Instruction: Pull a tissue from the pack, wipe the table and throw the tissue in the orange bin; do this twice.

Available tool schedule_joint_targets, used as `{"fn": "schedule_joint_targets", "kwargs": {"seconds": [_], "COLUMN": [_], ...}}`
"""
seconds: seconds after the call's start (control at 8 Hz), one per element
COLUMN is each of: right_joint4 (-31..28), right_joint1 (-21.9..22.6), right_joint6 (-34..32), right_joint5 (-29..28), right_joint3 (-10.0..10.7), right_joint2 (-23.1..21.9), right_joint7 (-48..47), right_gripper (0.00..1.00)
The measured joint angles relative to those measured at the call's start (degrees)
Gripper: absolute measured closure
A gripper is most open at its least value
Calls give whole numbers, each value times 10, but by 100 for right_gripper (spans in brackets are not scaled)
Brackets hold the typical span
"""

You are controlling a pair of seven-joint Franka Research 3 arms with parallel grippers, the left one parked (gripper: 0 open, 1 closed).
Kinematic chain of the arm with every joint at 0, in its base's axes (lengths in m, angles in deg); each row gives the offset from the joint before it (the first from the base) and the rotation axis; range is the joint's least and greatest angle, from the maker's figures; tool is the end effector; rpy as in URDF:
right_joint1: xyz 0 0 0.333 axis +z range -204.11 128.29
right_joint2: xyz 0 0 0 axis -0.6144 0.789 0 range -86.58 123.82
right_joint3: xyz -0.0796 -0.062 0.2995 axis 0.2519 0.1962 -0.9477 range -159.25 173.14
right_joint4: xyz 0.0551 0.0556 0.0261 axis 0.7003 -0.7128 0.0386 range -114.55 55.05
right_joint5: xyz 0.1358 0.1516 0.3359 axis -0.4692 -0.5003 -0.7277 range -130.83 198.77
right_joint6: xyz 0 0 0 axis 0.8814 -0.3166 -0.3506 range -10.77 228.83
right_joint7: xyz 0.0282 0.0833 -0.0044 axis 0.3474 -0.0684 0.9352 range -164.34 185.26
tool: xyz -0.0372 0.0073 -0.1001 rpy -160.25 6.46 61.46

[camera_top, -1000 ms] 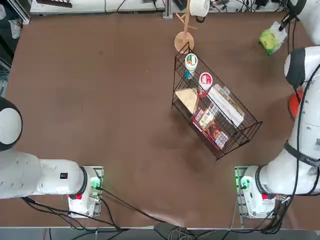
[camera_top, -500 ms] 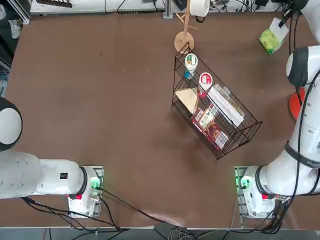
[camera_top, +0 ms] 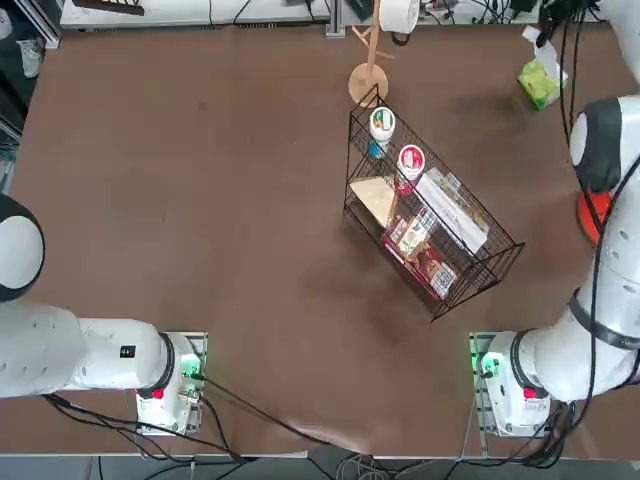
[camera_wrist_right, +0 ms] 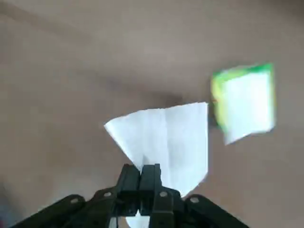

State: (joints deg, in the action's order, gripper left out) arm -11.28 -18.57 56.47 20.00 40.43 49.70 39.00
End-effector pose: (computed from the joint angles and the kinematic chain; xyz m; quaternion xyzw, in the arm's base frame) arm 0.6832 -0.0560 0.4671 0.9884 0.1375 -0.0647 0.0015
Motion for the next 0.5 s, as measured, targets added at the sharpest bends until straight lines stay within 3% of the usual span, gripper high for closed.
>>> {"fn": "schedule_joint_targets", "kwargs": {"seconds": [0.25,0.5], "right_joint4": [-48,-122], "right_joint1": [56,86], "right_joint6": [-27,-22], "right_joint5": [-9,-58], "right_joint3": [0,0], "right_joint2": [-32,-59], "right_joint7": [-114,-171], "right_gripper": [99,99]}}
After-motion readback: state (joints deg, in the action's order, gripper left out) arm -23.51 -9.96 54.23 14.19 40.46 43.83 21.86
